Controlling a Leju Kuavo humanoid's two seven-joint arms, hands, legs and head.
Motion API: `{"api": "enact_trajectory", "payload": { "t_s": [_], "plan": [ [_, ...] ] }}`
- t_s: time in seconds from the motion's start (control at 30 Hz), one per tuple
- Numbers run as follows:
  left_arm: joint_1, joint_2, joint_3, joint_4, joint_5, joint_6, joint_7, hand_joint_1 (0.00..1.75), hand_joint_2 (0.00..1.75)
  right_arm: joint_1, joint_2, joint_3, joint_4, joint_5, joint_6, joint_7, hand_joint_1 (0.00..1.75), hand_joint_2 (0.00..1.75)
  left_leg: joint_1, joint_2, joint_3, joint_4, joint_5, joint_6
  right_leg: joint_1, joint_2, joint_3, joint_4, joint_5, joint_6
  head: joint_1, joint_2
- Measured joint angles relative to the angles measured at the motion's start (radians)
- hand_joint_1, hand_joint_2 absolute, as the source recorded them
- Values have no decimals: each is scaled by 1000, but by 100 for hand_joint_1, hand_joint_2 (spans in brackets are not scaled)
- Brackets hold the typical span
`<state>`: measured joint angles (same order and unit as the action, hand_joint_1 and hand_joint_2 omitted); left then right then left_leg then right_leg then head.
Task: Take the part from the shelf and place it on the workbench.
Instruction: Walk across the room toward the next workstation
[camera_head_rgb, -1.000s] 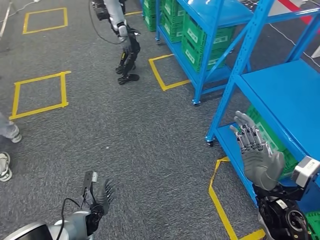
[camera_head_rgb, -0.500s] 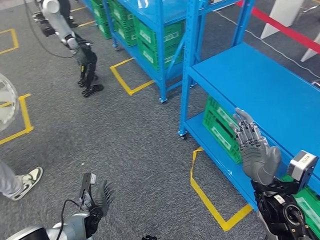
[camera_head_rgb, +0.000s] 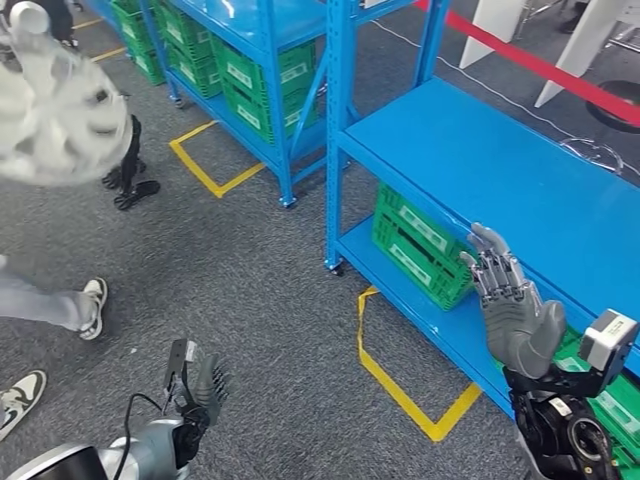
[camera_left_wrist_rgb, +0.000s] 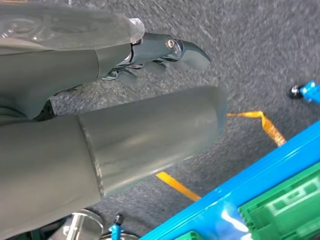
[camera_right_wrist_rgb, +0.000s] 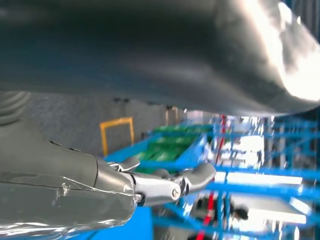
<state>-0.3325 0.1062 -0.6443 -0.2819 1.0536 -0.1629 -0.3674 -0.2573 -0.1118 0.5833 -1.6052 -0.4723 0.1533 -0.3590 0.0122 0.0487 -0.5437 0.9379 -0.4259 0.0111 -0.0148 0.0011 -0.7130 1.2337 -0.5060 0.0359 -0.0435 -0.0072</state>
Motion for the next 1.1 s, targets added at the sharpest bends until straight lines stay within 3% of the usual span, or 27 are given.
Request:
{"api": "enact_trajectory", "payload": {
  "t_s": [0.07, 0.13, 0.17, 0.23, 0.3, 0.37, 0.43, 0.47, 0.5, 0.53, 0.6, 0.67, 0.73, 0.8, 0.87, 0.93, 0.97, 1.0, 1.03, 1.1],
  "plan": [
    [0, -1, 0, 0, 0, 0, 0, 0, 0, -1, 0, -1, 1, 0, 0, 0, 0, 0, -1, 21, 8, 0, -6, -6, 3, -36, 79, -147, 63, -5, 1, 0],
    [-1, -1, 0, 0, 0, 1, 0, 0, 0, -3, 0, -1, 2, 0, 1, -1, 0, 0, -7, 41, 13, 2, -12, -15, 12, -73, 137, -254, 89, -17, 2, 0],
    [-1, 0, 0, 0, 0, 2, 0, 0, 0, -4, 0, -1, 2, 0, 1, -1, 0, 0, -10, 51, 14, 2, -13, -19, 16, -78, 144, -269, 87, -24, 1, 0],
    [-1, -1, 0, 0, 1, 5, 0, 0, 0, -4, 0, -1, 2, 1, 1, -1, 0, 0, -11, 69, 17, 3, -17, -29, 16, -52, 144, -273, 90, -36, -1, 0],
    [-2, -3, 0, 0, 3, 6, -1, 0, 0, -8, 0, -1, 3, 2, 1, -2, 0, 0, -6, 35, 5, 40, -47, -38, 13, -29, 147, -280, 96, -48, -2, 0],
    [-1, -2, 0, 0, 4, 7, -2, 0, 0, -12, 0, 0, 4, 3, 1, -2, 0, 0, -2, -24, -51, 163, -111, -43, 11, -6, 147, -283, 100, -55, -8, 0],
    [7, 1, 0, 0, 6, 7, -2, 0, 0, -13, 1, 2, 8, 5, 2, -2, 0, 0, -2, -42, -122, 297, -156, -44, 12, 22, 145, -283, 101, -58, -13, 0],
    [10, 2, 0, 0, 6, 7, -2, 0, 0, -12, 1, 3, 10, 5, 2, -2, 0, 0, -2, -44, -138, 317, -150, -43, 12, 37, 145, -282, 101, -58, -14, 0],
    [13, 3, 0, 0, 7, 7, -2, 0, 0, -12, 1, 3, 12, 5, 2, -2, 0, 0, -2, -46, -134, 295, -124, -42, 12, 52, 145, -281, 101, -58, -15, 0],
    [13, 3, 0, 0, 7, 7, -2, 0, 0, -12, 1, 3, 14, 5, 2, -2, 0, 0, -1, -53, -110, 234, -85, -40, 12, 65, 145, -279, 101, -58, -16, 0],
    [11, 5, 0, 0, 7, 7, -2, 0, 0, -13, 1, 3, 15, 5, 2, -2, 0, 0, 4, -93, -47, 87, -19, -35, 13, 90, 143, -274, 100, -53, -18, 0],
    [11, 6, 0, 0, 7, 6, -2, 0, 0, -13, 1, 3, 17, 5, 2, -3, 0, 0, 5, -114, -18, 20, -2, -31, 13, 112, 136, -271, 100, -43, -17, 0],
    [10, 5, 0, 0, 7, 5, -3, 0, 0, -13, 1, 3, 18, 6, 2, -3, 0, 0, 3, -94, -15, 14, 0, -22, 9, 129, 129, -272, 103, -30, -16, 0],
    [6, 4, 0, 0, 7, 4, -3, 0, 0, -15, 1, 2, 20, 6, 1, -4, 0, 0, 4, -72, -11, 5, 5, -10, 9, 96, 108, -238, 81, -20, -11, 0],
    [6, 4, 0, 0, 8, 3, -5, 0, 0, -20, 1, 2, 23, 7, -2, -5, 0, 0, 2, -49, -7, 1, 5, -2, 10, 36, 54, -121, 20, -14, -2, 0],
    [10, 5, 0, 0, 9, 3, -6, 0, 0, -22, 1, 3, 28, 8, -4, -5, 0, 0, -1, -26, -7, 2, 3, 1, 7, 10, -7, 13, -34, -8, 1, 0],
    [11, 5, 0, 0, 10, 3, -6, 0, 0, -21, 2, 3, 30, 8, -7, -5, 0, 0, -2, -14, -6, 2, 2, 1, 5, 6, -19, 39, -36, -7, 1, 0],
    [12, 5, 0, 0, 10, 3, -6, 0, 0, -21, 2, 3, 32, 8, -10, -5, 0, 0, -2, -3, -4, 2, 0, 0, 4, 2, -9, 23, -19, -7, 1, 0],
    [12, 4, 0, 0, 10, 3, -6, 0, 0, -22, 2, 3, 34, 8, -13, -5, 0, 0, -2, 7, -1, 2, -3, -3, 4, -7, 22, -34, 13, -8, 2, 0],
    [12, 4, 0, 0, 10, 3, -6, 0, 0, -25, 2, 2, 36, 8, -18, -5, 0, 0, -5, 27, 6, 3, -9, -10, 12, -52, 100, -186, 69, -15, 3, 0]
  ]
}}
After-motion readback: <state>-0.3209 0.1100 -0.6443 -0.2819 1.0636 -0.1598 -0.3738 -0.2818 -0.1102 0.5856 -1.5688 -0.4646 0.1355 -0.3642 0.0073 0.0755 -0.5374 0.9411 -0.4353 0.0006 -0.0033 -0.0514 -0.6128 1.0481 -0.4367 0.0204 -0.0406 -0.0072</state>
